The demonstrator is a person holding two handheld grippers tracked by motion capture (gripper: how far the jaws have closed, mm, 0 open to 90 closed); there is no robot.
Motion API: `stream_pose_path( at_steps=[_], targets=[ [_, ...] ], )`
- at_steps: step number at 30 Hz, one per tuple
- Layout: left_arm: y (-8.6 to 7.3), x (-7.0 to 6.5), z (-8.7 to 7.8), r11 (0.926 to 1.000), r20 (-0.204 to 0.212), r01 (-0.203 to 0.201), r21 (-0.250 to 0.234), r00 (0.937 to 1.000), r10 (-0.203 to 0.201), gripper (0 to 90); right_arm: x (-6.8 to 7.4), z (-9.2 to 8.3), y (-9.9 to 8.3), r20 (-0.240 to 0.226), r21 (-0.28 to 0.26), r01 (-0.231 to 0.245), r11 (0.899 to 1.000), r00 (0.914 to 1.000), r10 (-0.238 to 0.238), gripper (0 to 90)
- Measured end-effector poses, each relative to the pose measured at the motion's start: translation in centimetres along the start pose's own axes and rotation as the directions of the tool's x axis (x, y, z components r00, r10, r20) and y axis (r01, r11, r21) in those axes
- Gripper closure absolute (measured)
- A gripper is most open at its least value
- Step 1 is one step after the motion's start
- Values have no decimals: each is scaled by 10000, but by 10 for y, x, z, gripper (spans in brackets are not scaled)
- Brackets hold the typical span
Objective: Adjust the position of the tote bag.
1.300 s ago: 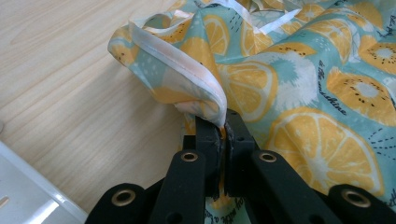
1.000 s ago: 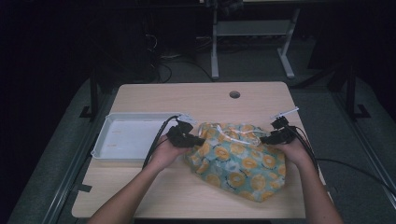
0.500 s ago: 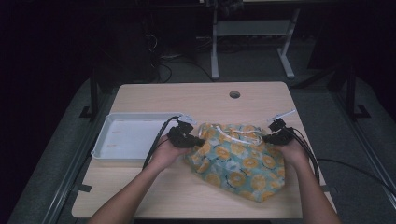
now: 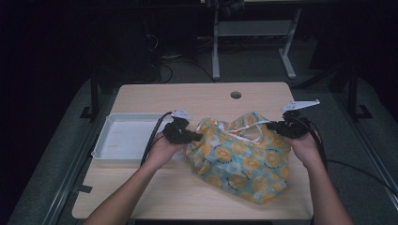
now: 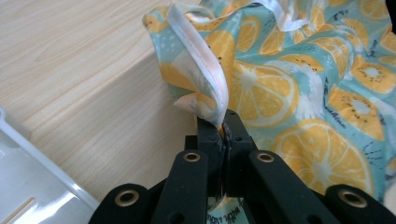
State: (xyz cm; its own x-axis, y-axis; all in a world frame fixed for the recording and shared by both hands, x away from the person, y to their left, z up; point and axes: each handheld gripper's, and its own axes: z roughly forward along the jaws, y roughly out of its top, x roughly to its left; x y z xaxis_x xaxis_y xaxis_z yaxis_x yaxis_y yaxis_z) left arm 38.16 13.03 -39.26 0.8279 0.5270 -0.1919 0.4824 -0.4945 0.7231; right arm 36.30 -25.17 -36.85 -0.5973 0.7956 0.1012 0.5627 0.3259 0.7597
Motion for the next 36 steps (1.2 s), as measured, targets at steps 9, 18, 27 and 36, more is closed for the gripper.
stream_pose_path(
  at_steps=[9, 18, 27, 36],
  targets=[
    [-6, -17, -17, 9990, 118, -411, -185, 9991, 413, 878, 54, -42, -3, -1222, -859, 1052, 9907, 9858, -1152, 900],
    [-24, -31, -17, 9959, 74, -875, 232, 9962, 873, 877, 94, -37, -33, -2041, -240, 1590, 9870, 9657, -1605, 900],
    [-32, -39, -3, 9907, 319, -1123, 768, 9934, 1101, 878, 118, -6, -65, -2872, 960, 1818, 9786, 9464, -1476, 900],
    [-38, -41, 2, 9906, 330, -1061, 867, 9941, 1036, 877, 121, 5, -73, -3174, 1354, 1906, 9723, 9379, -1397, 899]
  ],
)
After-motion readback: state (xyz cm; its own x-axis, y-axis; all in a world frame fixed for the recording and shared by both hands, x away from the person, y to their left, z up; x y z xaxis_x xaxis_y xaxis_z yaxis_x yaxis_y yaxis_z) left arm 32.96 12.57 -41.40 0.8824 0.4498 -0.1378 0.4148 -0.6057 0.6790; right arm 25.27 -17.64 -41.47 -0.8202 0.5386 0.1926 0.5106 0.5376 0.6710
